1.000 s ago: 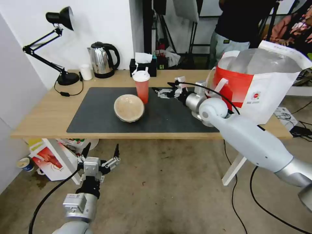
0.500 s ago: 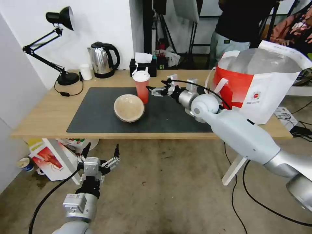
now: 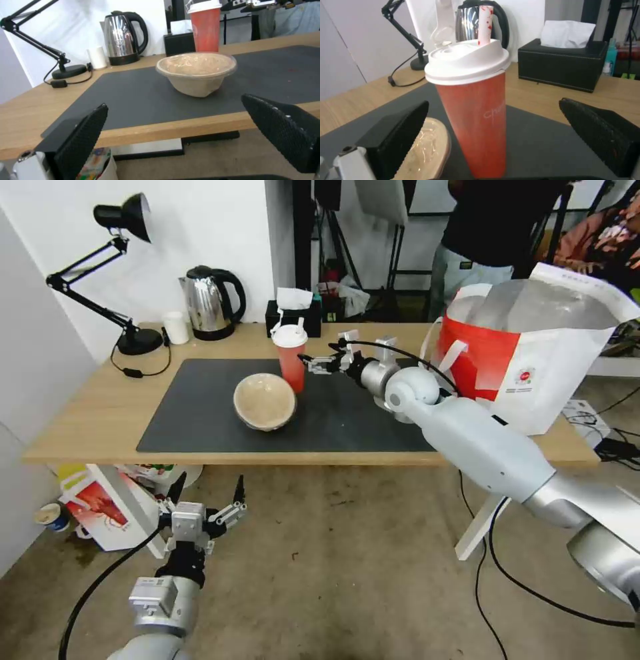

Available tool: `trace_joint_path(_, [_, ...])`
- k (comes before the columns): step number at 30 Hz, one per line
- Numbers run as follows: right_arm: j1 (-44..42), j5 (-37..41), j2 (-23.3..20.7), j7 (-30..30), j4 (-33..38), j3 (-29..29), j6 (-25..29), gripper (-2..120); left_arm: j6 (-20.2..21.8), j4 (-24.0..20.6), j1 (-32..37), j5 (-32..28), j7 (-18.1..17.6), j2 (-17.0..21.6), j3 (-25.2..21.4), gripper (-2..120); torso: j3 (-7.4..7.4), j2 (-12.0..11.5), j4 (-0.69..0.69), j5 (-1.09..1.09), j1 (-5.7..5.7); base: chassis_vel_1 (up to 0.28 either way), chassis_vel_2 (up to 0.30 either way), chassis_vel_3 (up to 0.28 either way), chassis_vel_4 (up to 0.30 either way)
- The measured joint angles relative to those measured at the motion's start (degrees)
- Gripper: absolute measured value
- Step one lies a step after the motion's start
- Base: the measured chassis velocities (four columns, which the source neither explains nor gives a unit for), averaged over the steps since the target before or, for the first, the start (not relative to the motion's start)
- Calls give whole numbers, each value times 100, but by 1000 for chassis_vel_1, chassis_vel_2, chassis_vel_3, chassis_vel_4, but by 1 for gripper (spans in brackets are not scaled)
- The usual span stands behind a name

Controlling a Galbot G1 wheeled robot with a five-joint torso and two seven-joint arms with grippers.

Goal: Pick up the trash from the table and place it into the takeout bag.

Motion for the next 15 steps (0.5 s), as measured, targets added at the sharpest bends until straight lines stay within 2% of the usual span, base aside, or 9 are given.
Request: trace_joint_path(15, [162, -113, 286, -80, -313, -147, 58, 100, 0, 0, 0, 0, 0, 0, 0, 100, 0, 0, 0, 0, 0, 0, 0, 0, 0])
